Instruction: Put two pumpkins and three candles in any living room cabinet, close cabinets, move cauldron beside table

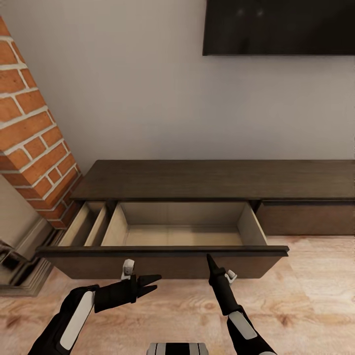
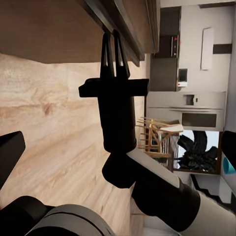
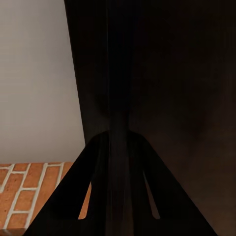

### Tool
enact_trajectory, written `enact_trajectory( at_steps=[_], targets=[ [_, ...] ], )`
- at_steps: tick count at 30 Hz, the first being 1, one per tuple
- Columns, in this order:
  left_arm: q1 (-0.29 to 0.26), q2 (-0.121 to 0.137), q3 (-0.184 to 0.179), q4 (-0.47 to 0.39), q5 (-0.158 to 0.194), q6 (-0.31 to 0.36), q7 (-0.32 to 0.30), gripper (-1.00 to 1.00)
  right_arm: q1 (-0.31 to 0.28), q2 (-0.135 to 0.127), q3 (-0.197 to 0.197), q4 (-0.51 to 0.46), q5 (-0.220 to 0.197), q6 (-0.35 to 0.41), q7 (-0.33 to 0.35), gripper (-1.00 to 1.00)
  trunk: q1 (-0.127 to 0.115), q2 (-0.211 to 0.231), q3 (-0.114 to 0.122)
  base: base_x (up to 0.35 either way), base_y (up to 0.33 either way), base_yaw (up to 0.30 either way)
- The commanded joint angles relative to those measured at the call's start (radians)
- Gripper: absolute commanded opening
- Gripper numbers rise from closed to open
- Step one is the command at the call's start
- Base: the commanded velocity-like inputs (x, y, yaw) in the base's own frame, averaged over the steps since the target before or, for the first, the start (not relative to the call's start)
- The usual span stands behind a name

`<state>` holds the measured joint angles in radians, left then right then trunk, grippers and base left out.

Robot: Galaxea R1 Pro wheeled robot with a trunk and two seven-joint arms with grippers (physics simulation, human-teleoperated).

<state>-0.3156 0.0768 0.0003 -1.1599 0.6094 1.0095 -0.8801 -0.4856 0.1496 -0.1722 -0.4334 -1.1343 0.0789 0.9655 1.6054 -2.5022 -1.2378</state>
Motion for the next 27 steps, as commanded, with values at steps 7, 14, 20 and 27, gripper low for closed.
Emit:
enact_trajectory(
  at_steps=[7, 14, 20, 27],
  targets=[
    [0.000, 0.000, 0.001, 0.000, -0.003, 0.003, -0.003, 1.00, -0.001, 0.001, 0.003, -0.001, -0.008, 0.013, 0.013, -1.00, 0.000, 0.000, -0.001, -0.077, 0.000, 0.000],
    [0.000, 0.001, 0.001, 0.000, -0.003, 0.003, -0.004, 1.00, -0.001, 0.000, 0.003, -0.001, -0.008, 0.013, 0.019, -1.00, 0.000, 0.000, -0.001, -0.012, 0.000, 0.000],
    [0.000, 0.000, 0.001, 0.000, -0.003, 0.003, -0.003, 1.00, -0.001, -0.001, 0.004, -0.001, -0.010, 0.014, 0.019, 1.00, 0.000, 0.000, -0.001, -0.027, 0.000, 0.000],
    [0.000, 0.001, 0.001, 0.000, -0.003, 0.003, -0.003, 1.00, -0.001, -0.001, 0.003, -0.001, -0.010, 0.015, 0.019, 1.00, 0.000, 0.000, -0.001, -0.058, 0.000, 0.000]
  ],
)
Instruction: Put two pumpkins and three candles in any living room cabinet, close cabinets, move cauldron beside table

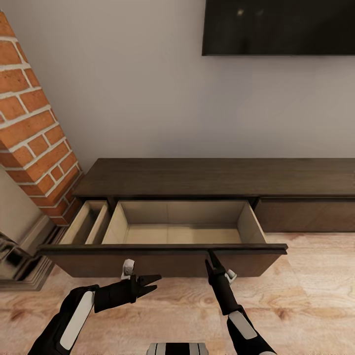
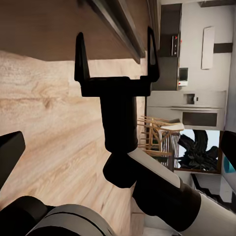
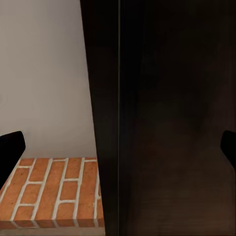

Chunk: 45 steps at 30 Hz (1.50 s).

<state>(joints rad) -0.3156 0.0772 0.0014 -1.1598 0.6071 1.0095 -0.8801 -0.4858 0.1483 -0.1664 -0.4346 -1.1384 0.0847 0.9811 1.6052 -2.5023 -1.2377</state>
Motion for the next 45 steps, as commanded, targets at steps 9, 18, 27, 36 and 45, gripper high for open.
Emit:
enact_trajectory(
  at_steps=[9, 18, 27, 36, 45],
  targets=[
    [0.000, 0.000, 0.000, 0.000, -0.001, 0.003, -0.004, 1.00, 0.000, 0.002, -0.002, 0.000, -0.005, 0.008, 0.000, 1.00, 0.000, 0.000, -0.001, -0.196, 0.000, 0.000],
    [0.000, 0.004, 0.007, 0.001, -0.010, 0.003, 0.007, 1.00, -0.015, -0.004, 0.170, -0.008, 0.003, 0.051, -0.094, 1.00, 0.000, 0.000, -0.001, -0.261, 0.000, 0.000],
    [-0.001, 0.010, 0.100, 0.002, -0.009, 0.010, 0.150, 1.00, -0.053, -0.007, 0.199, -0.047, 0.002, 0.293, -0.382, 1.00, 0.000, 0.000, -0.001, -0.076, 0.000, 0.000],
    [-0.002, 0.067, 0.178, -0.004, -0.007, 0.026, 0.313, 1.00, -0.062, -0.029, 0.199, -0.082, 0.001, 0.416, -0.537, 1.00, -0.004, 0.002, 0.034, -0.001, 0.000, 0.000],
    [-0.003, 0.077, 0.175, -0.001, -0.017, 0.027, 0.546, 1.00, -0.047, -0.123, 0.195, -0.359, -0.002, 0.786, -0.887, 1.00, -0.032, 0.051, 0.064, 0.000, 0.000, 0.000]
  ],
)
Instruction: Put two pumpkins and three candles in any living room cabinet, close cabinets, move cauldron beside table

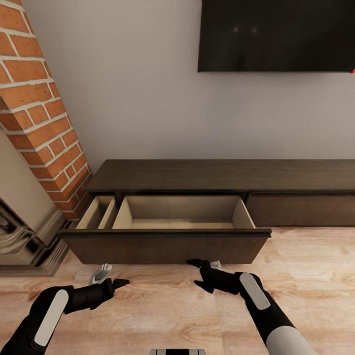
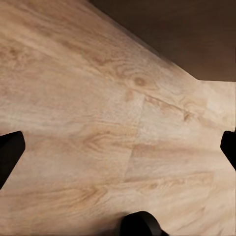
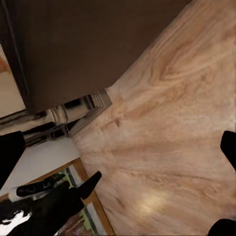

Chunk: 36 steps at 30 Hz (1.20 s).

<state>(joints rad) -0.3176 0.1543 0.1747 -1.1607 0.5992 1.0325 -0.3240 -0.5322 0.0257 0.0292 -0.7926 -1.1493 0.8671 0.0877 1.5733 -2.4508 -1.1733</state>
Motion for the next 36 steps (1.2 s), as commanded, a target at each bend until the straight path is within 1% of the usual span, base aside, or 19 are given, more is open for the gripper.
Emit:
enact_trajectory(
  at_steps=[1, 3, 4, 6, 7, 9, 12, 16, 18, 21, 22, 23, 25, 27, 29, 30, 33, 36],
  targets=[
    [-0.001, 0.000, 0.002, 0.000, -0.011, 0.004, 0.001, 1.00, 0.012, -0.022, -0.002, -0.035, 0.008, 0.028, -0.034, 1.00, -0.004, 0.007, 0.002, 0.000, 0.000, 0.000],
    [-0.001, -0.001, 0.000, 0.000, -0.013, 0.003, 0.013, 1.00, 0.053, -0.061, -0.007, -0.086, 0.009, 0.057, -0.085, 1.00, -0.012, 0.021, 0.009, 0.000, 0.000, 0.000],
    [-0.001, -0.003, 0.000, 0.000, -0.014, 0.002, 0.023, 1.00, 0.079, -0.089, -0.014, -0.106, 0.009, 0.070, -0.105, 1.00, -0.016, 0.028, 0.012, 0.000, 0.000, 0.000],
    [-0.001, -0.006, -0.001, 0.000, -0.016, 0.001, 0.045, 1.00, 0.101, -0.125, -0.024, -0.118, 0.006, 0.079, -0.117, 1.00, -0.023, 0.042, 0.018, 0.000, 0.000, 0.000],
    [-0.001, -0.007, -0.001, 0.000, -0.017, 0.000, 0.058, 1.00, 0.107, -0.139, -0.028, -0.120, 0.006, 0.081, -0.119, 1.00, -0.027, 0.049, 0.021, 0.000, 0.000, 0.000],
    [-0.001, -0.009, -0.003, 0.000, -0.017, -0.002, 0.087, 1.00, 0.114, -0.156, -0.033, -0.122, 0.005, 0.083, -0.122, 1.00, -0.035, 0.063, 0.028, 0.000, 0.000, 0.000],
    [-0.001, -0.011, -0.010, 0.000, -0.017, -0.003, 0.114, 1.00, 0.118, -0.164, -0.034, -0.121, 0.007, 0.083, -0.123, 1.00, -0.046, 0.084, 0.037, 0.000, 0.000, 0.000],
    [-0.001, -0.012, -0.018, 0.000, -0.016, -0.005, 0.124, 1.00, 0.121, -0.171, -0.038, -0.111, 0.012, 0.077, -0.131, 1.00, -0.062, 0.112, 0.049, 0.000, 0.000, 0.000],
    [-0.001, -0.015, -0.019, -0.001, -0.017, -0.006, 0.125, 1.00, 0.139, -0.187, -0.048, -0.074, 0.011, 0.059, -0.152, 1.00, -0.069, 0.126, 0.056, 0.000, 0.000, 0.000],
    [-0.001, -0.025, -0.021, -0.002, -0.018, -0.008, 0.126, 1.00, 0.183, -0.196, -0.059, -0.032, 0.010, -0.021, -0.175, 1.00, -0.081, 0.147, 0.065, 0.000, 0.000, 0.000],
    [-0.001, -0.033, -0.025, -0.002, -0.019, -0.008, 0.132, 1.00, 0.197, -0.198, -0.061, -0.021, 0.011, -0.067, -0.179, 1.00, -0.085, 0.154, 0.068, 0.000, 0.000, 0.000],
    [-0.001, -0.037, -0.029, -0.002, -0.020, -0.009, 0.136, 1.00, 0.200, -0.199, -0.061, -0.018, 0.011, -0.081, -0.179, 1.00, -0.088, 0.161, 0.071, 0.000, 0.000, 0.000],
    [-0.001, -0.051, -0.055, -0.003, -0.020, -0.010, 0.174, 1.00, 0.207, -0.201, -0.062, -0.004, 0.012, -0.129, -0.183, 1.00, -0.096, 0.175, 0.078, 0.000, 0.000, 0.000],
    [-0.001, -0.059, -0.078, -0.004, -0.019, -0.011, 0.233, 1.00, 0.210, -0.205, -0.063, 0.017, 0.011, -0.148, -0.186, 1.00, -0.104, 0.189, 0.084, 0.000, 0.000, 0.000],
    [-0.001, -0.063, -0.088, -0.005, -0.015, -0.012, 0.286, 1.00, 0.211, -0.206, -0.059, 0.040, 0.011, -0.154, -0.188, 1.00, -0.111, 0.203, 0.090, 0.000, 0.000, 0.000],
    [-0.001, -0.064, -0.091, -0.005, -0.015, -0.012, 0.303, 1.00, 0.211, -0.206, -0.058, 0.048, 0.012, -0.156, -0.189, 1.00, -0.115, 0.210, 0.093, 0.000, 0.000, 0.000],
    [-0.001, -0.065, -0.094, -0.005, -0.019, -0.012, 0.330, 1.00, 0.211, -0.206, -0.056, 0.055, 0.014, -0.167, -0.191, 1.00, -0.127, 0.231, 0.103, 0.000, 0.000, 0.000],
    [-0.001, -0.065, -0.095, -0.005, -0.021, -0.013, 0.337, 1.00, 0.212, -0.208, -0.055, 0.053, 0.015, -0.169, -0.196, 1.00, -0.138, 0.252, 0.112, 0.000, 0.000, 0.000]
  ],
)
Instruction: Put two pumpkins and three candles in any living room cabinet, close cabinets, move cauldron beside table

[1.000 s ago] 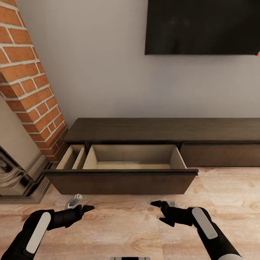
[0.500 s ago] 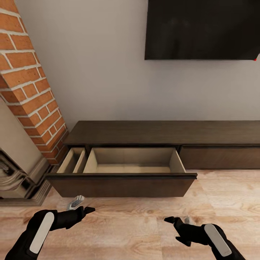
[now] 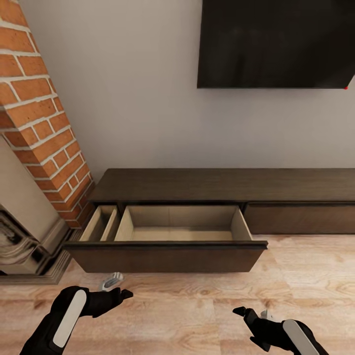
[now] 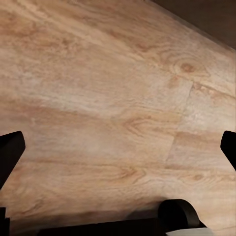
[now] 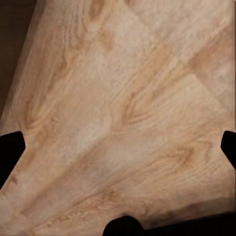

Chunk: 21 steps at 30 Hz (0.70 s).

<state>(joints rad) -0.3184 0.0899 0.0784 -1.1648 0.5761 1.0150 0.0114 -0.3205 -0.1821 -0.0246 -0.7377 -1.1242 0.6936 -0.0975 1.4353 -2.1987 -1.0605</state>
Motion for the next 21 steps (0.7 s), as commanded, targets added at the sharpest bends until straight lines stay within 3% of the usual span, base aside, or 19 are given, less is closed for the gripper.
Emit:
enact_trajectory(
  at_steps=[1, 6, 9, 11, 14, 17, 21],
  targets=[
    [0.000, 0.000, 0.000, 0.000, 0.002, 0.004, 0.003, 1.00, 0.000, 0.000, -0.002, -0.002, -0.010, 0.004, -0.013, 1.00, -0.004, 0.007, 0.002, 0.000, 0.000, 0.000],
    [0.000, -0.004, -0.001, 0.003, 0.002, -0.007, 0.094, 1.00, 0.000, 0.006, 0.006, 0.004, 0.000, -0.012, -0.021, 1.00, -0.023, 0.042, 0.018, 0.000, 0.000, 0.000],
    [0.000, -0.009, -0.002, 0.004, 0.004, -0.050, 0.135, 1.00, 0.000, 0.009, 0.024, 0.006, 0.052, -0.045, -0.021, 1.00, -0.035, 0.063, 0.027, 0.000, 0.000, 0.000],
    [0.000, -0.014, -0.003, 0.008, 0.004, -0.086, 0.165, 1.00, 0.000, 0.011, 0.033, 0.009, 0.116, -0.081, -0.021, 1.00, -0.042, 0.077, 0.034, 0.000, 0.000, 0.000],
    [0.000, -0.021, -0.017, 0.009, 0.004, -0.101, 0.209, 1.00, 0.000, 0.013, 0.040, 0.017, 0.175, -0.126, -0.020, 1.00, -0.054, 0.098, 0.043, 0.000, 0.000, 0.000],
    [0.000, -0.026, -0.052, 0.010, 0.005, -0.104, 0.227, 1.00, 0.000, 0.013, 0.061, 0.019, 0.188, -0.134, -0.021, 1.00, -0.065, 0.119, 0.053, 0.000, 0.000, 0.000],
    [0.000, -0.027, -0.064, 0.010, 0.005, -0.105, 0.232, 1.00, 0.000, 0.013, 0.090, 0.020, 0.190, -0.134, -0.024, 1.00, -0.081, 0.147, 0.065, 0.000, 0.000, 0.000]
  ],
)
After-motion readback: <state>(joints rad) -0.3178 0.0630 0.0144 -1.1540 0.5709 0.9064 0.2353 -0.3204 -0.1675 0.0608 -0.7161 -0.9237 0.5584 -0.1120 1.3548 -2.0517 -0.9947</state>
